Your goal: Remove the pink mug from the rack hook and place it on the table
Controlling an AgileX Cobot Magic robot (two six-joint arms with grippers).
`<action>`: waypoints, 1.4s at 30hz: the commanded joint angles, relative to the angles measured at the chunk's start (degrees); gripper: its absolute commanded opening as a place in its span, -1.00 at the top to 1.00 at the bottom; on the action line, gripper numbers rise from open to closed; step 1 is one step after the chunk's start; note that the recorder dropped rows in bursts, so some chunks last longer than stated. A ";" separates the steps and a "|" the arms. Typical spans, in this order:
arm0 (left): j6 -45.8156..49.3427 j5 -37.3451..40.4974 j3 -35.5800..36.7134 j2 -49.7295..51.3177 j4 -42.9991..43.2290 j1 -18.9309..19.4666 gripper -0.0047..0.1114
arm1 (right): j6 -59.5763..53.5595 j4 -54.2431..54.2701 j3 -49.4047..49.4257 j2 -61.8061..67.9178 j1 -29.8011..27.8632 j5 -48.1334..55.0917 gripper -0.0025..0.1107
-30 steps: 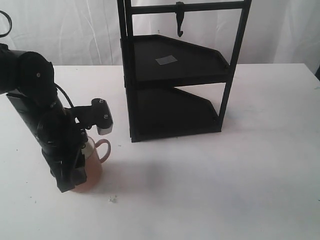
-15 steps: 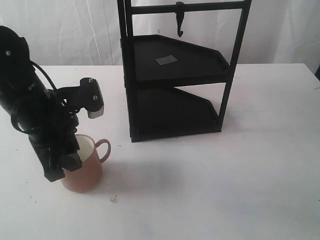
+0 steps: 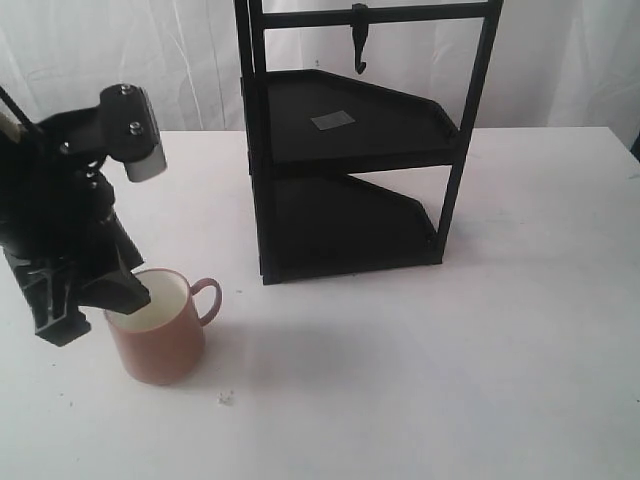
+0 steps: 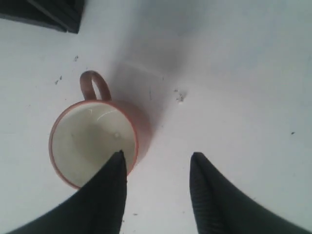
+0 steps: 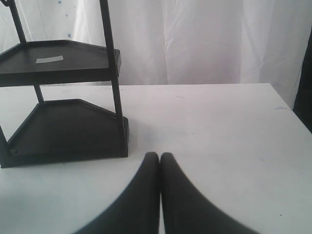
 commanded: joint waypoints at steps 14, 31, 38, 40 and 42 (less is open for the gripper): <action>-7.70 3.12 6.34 -23.56 -22.53 0.11 0.92 | 0.12 0.20 0.12 0.15 0.13 -0.70 0.96; -12.22 -8.94 7.65 -30.58 -22.11 0.11 0.92 | 1.24 0.20 0.12 0.15 0.13 -0.70 0.96; -15.77 -38.50 28.60 -48.88 -8.31 0.22 0.92 | 1.24 0.20 0.12 0.15 0.13 -0.70 0.96; -19.98 -44.34 38.68 -56.29 -5.73 1.88 0.92 | 1.24 0.20 0.12 0.15 0.13 -0.70 0.96; -27.83 -44.90 47.97 -63.12 -0.81 4.61 0.92 | 1.24 0.20 0.12 0.15 0.13 -0.70 0.96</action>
